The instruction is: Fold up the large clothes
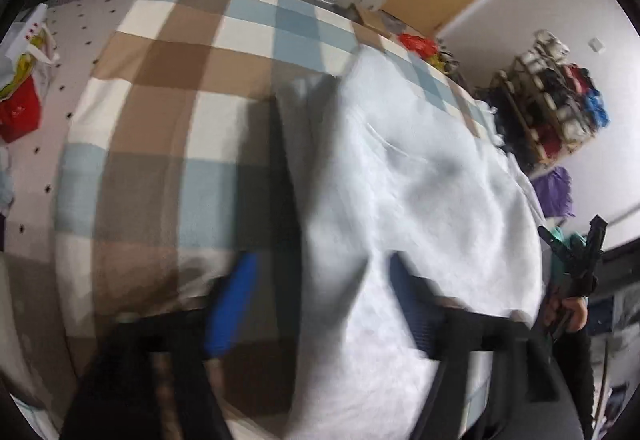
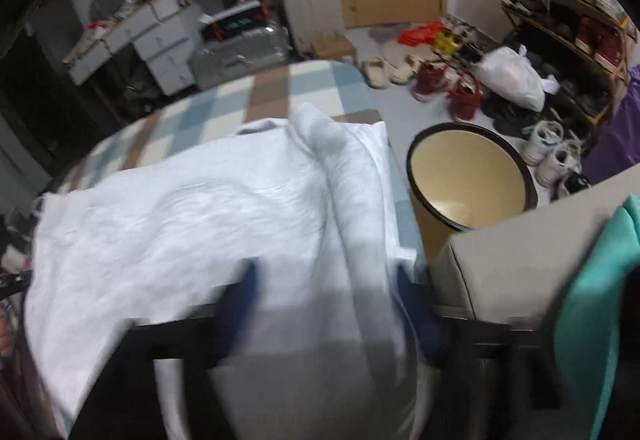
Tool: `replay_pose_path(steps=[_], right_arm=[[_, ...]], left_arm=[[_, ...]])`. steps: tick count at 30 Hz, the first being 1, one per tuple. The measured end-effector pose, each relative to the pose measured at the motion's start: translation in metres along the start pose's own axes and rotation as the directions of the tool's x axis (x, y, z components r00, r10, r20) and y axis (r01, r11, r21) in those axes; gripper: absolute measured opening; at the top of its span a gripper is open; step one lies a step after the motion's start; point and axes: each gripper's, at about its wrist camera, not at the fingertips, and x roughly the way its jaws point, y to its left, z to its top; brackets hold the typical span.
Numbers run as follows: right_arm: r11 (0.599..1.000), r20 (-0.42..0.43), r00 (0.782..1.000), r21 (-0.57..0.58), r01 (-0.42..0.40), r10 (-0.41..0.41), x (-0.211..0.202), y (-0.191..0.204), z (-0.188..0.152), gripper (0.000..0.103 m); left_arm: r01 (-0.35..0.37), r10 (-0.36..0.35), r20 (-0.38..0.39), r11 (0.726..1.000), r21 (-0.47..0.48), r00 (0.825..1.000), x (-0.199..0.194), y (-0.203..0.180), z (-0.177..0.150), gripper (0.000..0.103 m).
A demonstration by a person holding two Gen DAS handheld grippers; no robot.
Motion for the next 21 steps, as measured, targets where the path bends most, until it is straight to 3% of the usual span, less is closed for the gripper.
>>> replay_pose_path(steps=[4,7,10,11,12,14,16,18,21], right_arm=[[0.999,-0.052,0.998,-0.039,-0.030,0.028,-0.018,-0.001,-0.025,0.081],[0.998,-0.126,0.992,-0.055,-0.036,0.029,-0.011,-0.002,-0.044,0.081],[0.998,-0.169,0.985,-0.035,-0.043,0.036,0.000,-0.004,-0.054,0.081],[0.998,-0.177,0.983,-0.013,-0.057,0.053,0.003,-0.007,-0.054,0.081],[0.996,-0.198,0.976,0.016,-0.086,0.087,0.008,-0.008,-0.055,0.082],[0.996,-0.201,0.976,-0.003,-0.085,0.083,0.011,-0.004,-0.057,0.081],[0.994,-0.199,0.976,-0.045,-0.104,0.093,0.010,0.003,-0.057,0.059],[0.990,-0.202,0.971,-0.018,-0.137,0.130,0.005,0.005,-0.060,0.047],[0.986,-0.212,0.964,-0.017,-0.167,0.160,-0.006,0.007,-0.076,0.043]], left_arm=[[0.088,-0.089,-0.080,0.996,-0.015,0.993,0.017,-0.007,-0.012,0.070],[0.091,-0.093,-0.166,0.996,-0.020,0.982,0.035,-0.011,-0.018,0.070],[0.058,-0.056,-0.119,0.998,0.010,0.991,0.037,-0.025,-0.022,0.070],[0.040,-0.036,-0.141,0.999,0.022,0.989,0.042,-0.030,-0.023,0.065],[-0.003,0.009,-0.130,0.999,0.045,0.992,0.042,-0.037,-0.024,0.054],[-0.012,0.020,-0.178,0.999,0.045,0.984,0.048,-0.044,-0.024,0.028],[-0.045,0.053,-0.179,0.998,0.047,0.982,0.046,-0.049,-0.028,0.025],[-0.078,0.089,-0.187,0.995,0.065,0.978,0.040,-0.054,-0.035,0.023],[-0.103,0.120,-0.195,0.990,0.093,0.973,0.029,-0.055,-0.053,0.023]])
